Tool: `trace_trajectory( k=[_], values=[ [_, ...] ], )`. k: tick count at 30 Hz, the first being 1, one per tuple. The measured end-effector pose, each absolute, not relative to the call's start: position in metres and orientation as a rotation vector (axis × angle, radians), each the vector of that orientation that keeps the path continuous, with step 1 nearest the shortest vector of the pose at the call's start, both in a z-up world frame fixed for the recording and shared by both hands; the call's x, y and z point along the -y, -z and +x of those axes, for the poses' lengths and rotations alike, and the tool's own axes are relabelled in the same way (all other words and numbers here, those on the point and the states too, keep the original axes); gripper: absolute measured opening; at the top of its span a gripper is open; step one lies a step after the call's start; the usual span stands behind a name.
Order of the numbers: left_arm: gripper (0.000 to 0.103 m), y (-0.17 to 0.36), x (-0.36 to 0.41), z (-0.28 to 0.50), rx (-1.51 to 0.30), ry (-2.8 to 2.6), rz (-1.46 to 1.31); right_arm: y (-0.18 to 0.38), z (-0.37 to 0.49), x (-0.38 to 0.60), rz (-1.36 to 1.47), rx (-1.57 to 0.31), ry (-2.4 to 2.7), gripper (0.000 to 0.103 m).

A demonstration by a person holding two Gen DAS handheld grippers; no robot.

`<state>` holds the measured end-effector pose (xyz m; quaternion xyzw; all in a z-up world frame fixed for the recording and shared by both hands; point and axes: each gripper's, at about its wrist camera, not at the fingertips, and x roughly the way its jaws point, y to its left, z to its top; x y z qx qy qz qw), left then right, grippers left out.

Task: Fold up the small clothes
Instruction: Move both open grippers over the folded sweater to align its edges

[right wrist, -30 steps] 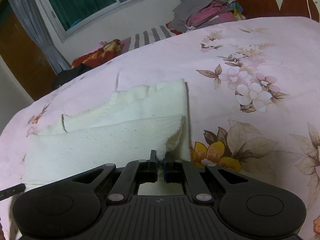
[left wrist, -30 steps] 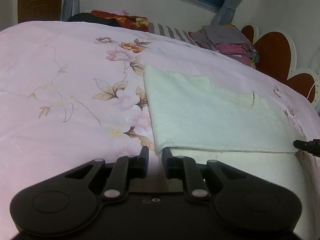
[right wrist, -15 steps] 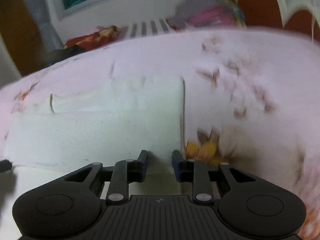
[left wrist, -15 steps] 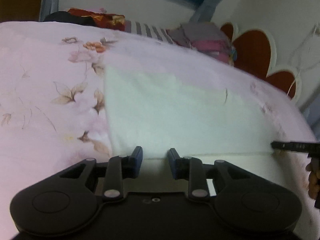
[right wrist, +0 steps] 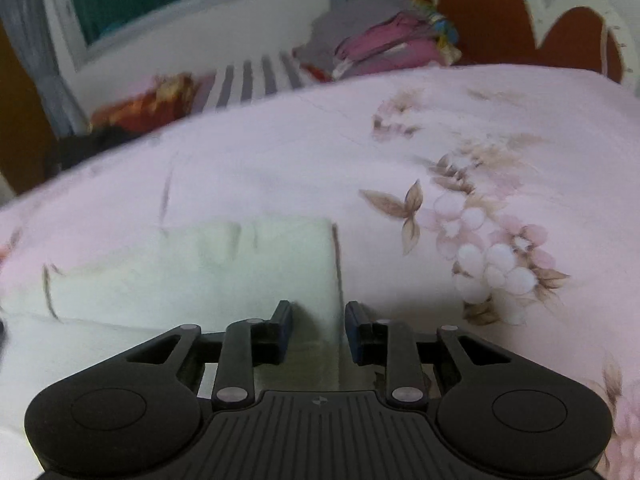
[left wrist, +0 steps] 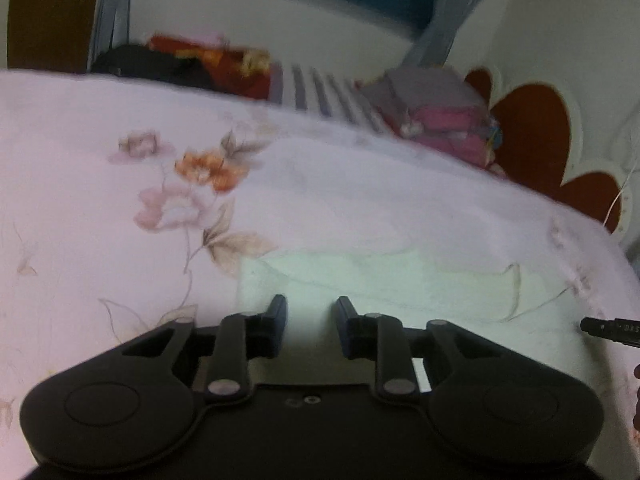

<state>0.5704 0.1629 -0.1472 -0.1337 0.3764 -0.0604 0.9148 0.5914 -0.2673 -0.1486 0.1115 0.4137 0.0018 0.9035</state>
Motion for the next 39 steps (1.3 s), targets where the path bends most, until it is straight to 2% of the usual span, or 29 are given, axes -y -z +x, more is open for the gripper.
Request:
trace_trajectory(
  k=[1,2,3,5,6,7,9,12,18,23,26,29,31,35,39],
  values=[
    [0.029,0.142,-0.155,0.564,-0.755,0.158,-0.289,0.141,0.585,0.263,0.231,-0.806,-0.005,0.032],
    [0.032,0.138,-0.140,0.560,-0.751,0.208,-0.283,0.136,0.581,0.255,0.244,-0.779,-0.020,0.044],
    [0.034,0.136,-0.125,0.560,-0.751,0.243,-0.254,0.132,0.579,0.242,0.251,-0.774,-0.056,0.066],
    [0.039,0.134,-0.089,0.559,-0.759,0.301,-0.172,0.131,0.578,0.206,0.215,-0.773,-0.177,0.066],
    [0.039,0.136,-0.074,0.559,-0.767,0.315,-0.133,0.133,0.578,0.190,0.198,-0.782,-0.214,0.064],
    [0.039,0.138,-0.061,0.558,-0.777,0.318,-0.090,0.137,0.580,0.175,0.188,-0.799,-0.259,0.054],
    [0.039,0.144,-0.043,0.556,-0.800,0.302,-0.002,0.147,0.583,0.155,0.162,-0.833,-0.298,0.050],
    [0.039,0.155,-0.059,0.546,-0.813,0.267,-0.003,0.158,0.585,0.156,0.122,-0.862,-0.317,0.050],
    [0.037,0.149,-0.114,0.510,-0.784,0.140,0.044,0.163,0.573,0.235,0.150,-0.881,-0.086,0.050],
    [0.039,0.130,-0.095,0.487,-0.741,0.214,-0.007,0.145,0.562,0.227,0.190,-0.827,-0.140,0.050],
    [0.038,0.146,-0.083,0.483,-0.808,0.219,0.017,0.156,0.559,0.211,0.133,-0.894,-0.160,0.050],
    [0.039,0.140,-0.085,0.473,-0.801,0.216,0.012,0.158,0.549,0.212,0.118,-0.897,-0.128,0.050],
    [0.043,0.136,-0.088,0.468,-0.794,0.227,0.008,0.145,0.538,0.219,0.142,-0.856,-0.124,0.050],
    [0.061,0.134,-0.087,0.456,-0.783,0.215,0.038,0.132,0.504,0.237,0.201,-0.828,-0.115,0.050],
    [0.068,0.133,-0.089,0.439,-0.783,0.221,0.058,0.121,0.467,0.255,0.262,-0.837,-0.067,0.050]
  ],
)
